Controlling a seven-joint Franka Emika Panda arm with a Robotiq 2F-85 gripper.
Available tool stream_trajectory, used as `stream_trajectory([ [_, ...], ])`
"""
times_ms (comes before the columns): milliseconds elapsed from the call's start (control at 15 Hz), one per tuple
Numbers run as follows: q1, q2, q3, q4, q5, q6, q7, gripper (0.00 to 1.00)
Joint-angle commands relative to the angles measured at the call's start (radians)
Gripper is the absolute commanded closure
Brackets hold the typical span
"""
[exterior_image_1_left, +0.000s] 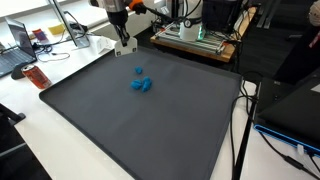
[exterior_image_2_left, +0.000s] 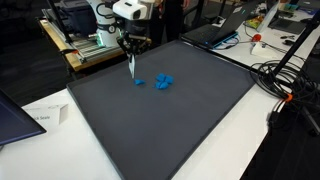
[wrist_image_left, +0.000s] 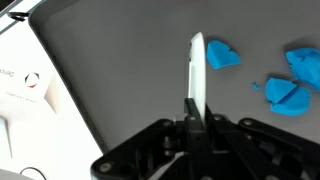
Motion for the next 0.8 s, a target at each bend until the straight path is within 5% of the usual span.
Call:
stream_trajectory([
  [0, 0.056, 0.009, 0.005, 0.055, -0.076, -0.109, 0.112, 0.99],
  [533, 0.152, 0.071, 0.068, 0.207, -0.081, -0.374, 0.313, 0.99],
  [733, 0.153, 0.051, 0.073, 0.181, -0.084, -0.332, 0.295, 0.96],
])
